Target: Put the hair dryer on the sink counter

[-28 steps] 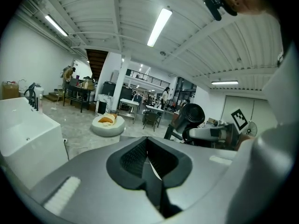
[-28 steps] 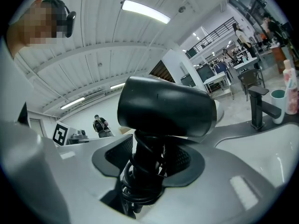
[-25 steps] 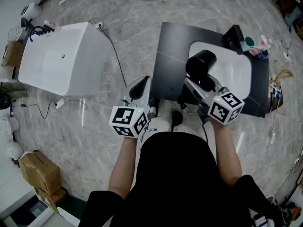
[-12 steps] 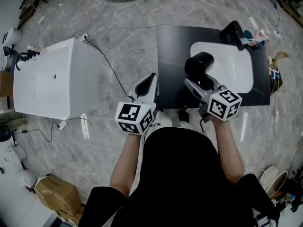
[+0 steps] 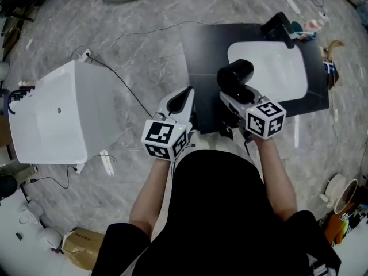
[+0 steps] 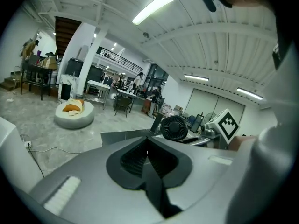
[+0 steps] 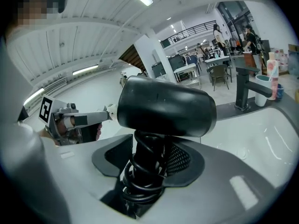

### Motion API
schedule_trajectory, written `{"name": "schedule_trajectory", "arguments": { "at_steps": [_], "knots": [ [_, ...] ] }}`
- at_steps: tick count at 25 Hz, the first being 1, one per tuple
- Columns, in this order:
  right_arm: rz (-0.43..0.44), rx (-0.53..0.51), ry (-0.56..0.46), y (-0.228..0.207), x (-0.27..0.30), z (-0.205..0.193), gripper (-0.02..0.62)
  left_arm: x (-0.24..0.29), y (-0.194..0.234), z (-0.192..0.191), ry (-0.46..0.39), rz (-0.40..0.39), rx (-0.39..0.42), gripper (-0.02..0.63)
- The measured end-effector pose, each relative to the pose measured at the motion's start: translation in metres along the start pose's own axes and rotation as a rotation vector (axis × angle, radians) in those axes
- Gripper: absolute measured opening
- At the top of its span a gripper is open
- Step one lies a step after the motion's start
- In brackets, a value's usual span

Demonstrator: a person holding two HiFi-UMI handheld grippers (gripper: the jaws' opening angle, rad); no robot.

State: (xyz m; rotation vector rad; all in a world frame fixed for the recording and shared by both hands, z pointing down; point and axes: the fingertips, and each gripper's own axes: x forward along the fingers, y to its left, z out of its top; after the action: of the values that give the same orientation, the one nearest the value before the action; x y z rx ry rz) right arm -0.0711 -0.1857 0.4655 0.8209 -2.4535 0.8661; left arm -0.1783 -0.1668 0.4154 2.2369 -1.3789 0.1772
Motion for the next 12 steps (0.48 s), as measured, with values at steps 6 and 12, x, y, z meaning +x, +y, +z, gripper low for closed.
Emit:
{"name": "schedule_trajectory", "arguments": {
  "at_steps": [6, 12],
  "knots": [
    [-0.068, 0.009, 0.04, -0.011, 0.023, -0.01, 0.215, 0.017, 0.009, -0.01, 0.05, -0.062, 0.014, -0.002],
    [-0.108, -0.001, 0.094, -0.019, 0.044, -0.018, 0.214, 0.024, 0.026, -0.021, 0.078, -0.079, 0.009, -0.002]
  ]
}}
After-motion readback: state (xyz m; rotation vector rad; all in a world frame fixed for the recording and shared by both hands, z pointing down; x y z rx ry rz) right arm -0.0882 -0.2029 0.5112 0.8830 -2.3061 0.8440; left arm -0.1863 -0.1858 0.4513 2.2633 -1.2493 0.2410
